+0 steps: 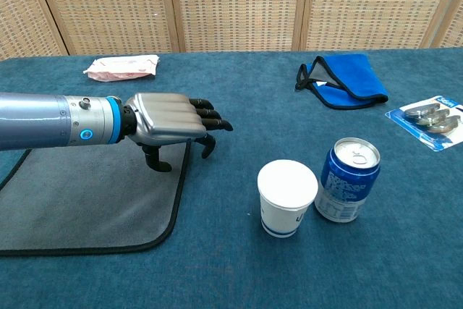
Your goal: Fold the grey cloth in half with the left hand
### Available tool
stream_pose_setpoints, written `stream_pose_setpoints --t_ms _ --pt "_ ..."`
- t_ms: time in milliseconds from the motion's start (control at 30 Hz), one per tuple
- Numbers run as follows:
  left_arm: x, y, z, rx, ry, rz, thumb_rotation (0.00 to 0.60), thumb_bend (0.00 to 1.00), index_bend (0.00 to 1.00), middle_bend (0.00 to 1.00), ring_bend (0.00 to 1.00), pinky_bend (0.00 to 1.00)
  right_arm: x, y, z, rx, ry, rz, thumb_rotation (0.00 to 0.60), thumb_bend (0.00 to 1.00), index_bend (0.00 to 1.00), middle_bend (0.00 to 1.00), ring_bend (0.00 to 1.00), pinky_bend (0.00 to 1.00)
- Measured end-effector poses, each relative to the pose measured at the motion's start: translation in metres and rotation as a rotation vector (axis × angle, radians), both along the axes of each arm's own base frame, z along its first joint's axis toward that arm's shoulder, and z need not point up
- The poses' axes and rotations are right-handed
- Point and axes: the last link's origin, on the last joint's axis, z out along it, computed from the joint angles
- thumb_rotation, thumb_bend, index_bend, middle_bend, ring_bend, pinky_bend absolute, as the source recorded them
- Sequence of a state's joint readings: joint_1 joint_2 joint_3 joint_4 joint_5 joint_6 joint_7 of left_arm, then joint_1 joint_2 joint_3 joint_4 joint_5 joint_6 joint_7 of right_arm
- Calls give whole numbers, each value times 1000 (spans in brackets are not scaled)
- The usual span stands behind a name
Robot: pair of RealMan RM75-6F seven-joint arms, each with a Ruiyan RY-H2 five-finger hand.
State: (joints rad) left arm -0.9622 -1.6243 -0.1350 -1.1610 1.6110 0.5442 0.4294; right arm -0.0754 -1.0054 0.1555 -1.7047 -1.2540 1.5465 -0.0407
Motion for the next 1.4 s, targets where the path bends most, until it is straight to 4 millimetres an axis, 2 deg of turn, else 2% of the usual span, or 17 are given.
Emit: stream_pose_setpoints --t_ms 233,600,967,1200,1400 --pt "-6 1 -1 2 19 4 600 316 331 0 0 0 -1 -1 1 -4 -1 -5 600 0 10 0 0 0" --pt "-11 1 0 7 26 10 600 316 433 0 0 0 0 1 0 -2 2 -2 600 0 10 0 0 0" --pt "-15 2 6 23 24 19 600 349 459 0 0 0 1 2 -2 3 3 2 600 0 10 0 0 0" --pt "-17 2 6 24 18 26 600 386 504 0 0 0 2 2 -2 7 2 4 600 0 10 0 0 0" --pt "-16 2 4 20 13 23 600 488 574 0 0 0 2 2 -2 7 -1 4 600 0 11 0 0 0"
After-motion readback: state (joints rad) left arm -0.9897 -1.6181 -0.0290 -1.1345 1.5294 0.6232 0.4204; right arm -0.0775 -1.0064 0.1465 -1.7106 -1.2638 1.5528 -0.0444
